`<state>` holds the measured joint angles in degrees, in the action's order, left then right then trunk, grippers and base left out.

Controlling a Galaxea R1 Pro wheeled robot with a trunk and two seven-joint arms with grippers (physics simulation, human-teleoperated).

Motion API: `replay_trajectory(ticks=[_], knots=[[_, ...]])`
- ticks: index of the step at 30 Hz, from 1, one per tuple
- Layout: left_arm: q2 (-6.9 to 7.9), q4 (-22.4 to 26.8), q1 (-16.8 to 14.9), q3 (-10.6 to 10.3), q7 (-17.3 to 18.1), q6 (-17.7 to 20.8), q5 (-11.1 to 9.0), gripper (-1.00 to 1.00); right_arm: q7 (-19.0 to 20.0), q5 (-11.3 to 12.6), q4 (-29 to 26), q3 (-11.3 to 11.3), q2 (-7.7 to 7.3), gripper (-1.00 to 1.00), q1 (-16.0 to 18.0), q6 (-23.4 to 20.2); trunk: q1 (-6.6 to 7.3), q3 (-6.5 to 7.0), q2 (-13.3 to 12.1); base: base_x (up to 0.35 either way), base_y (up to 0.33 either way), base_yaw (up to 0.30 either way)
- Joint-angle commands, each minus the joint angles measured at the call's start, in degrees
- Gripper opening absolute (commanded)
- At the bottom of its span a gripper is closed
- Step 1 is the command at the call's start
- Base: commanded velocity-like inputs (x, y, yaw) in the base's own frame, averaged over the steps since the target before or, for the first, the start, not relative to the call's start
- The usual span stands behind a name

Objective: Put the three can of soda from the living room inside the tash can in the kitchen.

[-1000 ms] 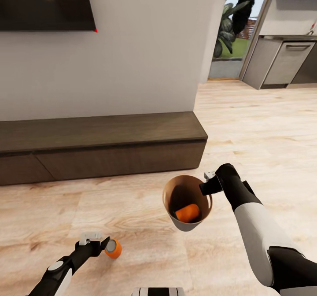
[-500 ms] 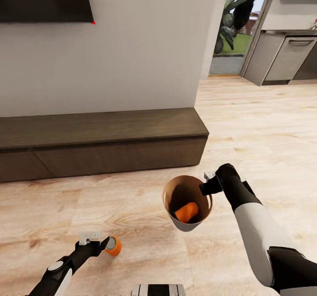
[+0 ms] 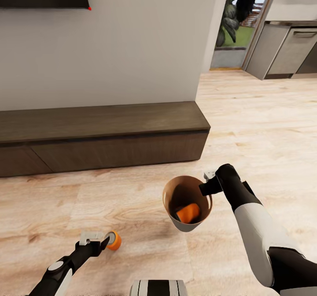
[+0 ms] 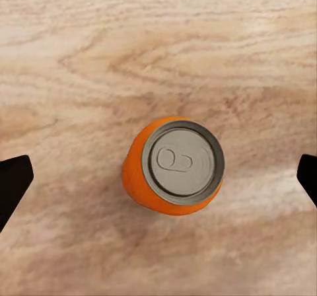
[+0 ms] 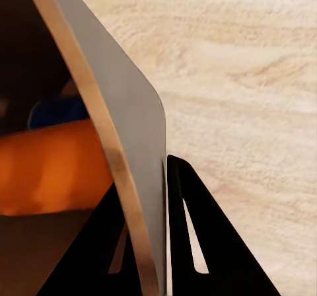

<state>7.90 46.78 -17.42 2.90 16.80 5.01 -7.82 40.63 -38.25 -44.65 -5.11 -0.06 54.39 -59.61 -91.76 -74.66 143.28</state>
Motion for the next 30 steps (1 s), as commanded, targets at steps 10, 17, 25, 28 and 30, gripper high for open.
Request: replay_trajectory(ticks=[10,17,25,28,30], knots=[[0.01,0.5,0.0,-0.1,0.1,-0.1,0.0,1.0,0.3,1.2,0.0,0.0,-0.01,-1.0,0.0,-0.4,0.01,-0.49,0.0,0.167,-0.029,0.0],[-0.02,0.6,0.0,-0.1,0.1,-0.1,0.0,1.0,0.3,1.1,0.0,0.0,0.12,-1.0,0.0,-0.4,0.01,-0.51,0.0,0.027,-0.006,0.0],[-0.07,0.5,0.0,-0.1,0.0,-0.1,0.0,1.0,0.3,1.1,0.0,0.0,0.15,-1.0,0.0,-0.4,-0.04,-0.96,0.0,-0.012,-0.012,0.0],[-0.07,0.4,0.0,-0.1,-0.1,-0.1,0.0,1.0,0.3,1.1,0.0,0.0,0.15,-1.0,0.0,-0.4,-0.12,-1.62,0.1,-0.002,-0.002,0.0],[-0.07,0.3,0.0,-0.1,0.0,-0.1,0.0,1.0,0.3,1.1,0.0,0.0,0.15,-1.0,0.0,-0.4,-0.17,-2.07,0.1,0.0,0.0,0.0]])
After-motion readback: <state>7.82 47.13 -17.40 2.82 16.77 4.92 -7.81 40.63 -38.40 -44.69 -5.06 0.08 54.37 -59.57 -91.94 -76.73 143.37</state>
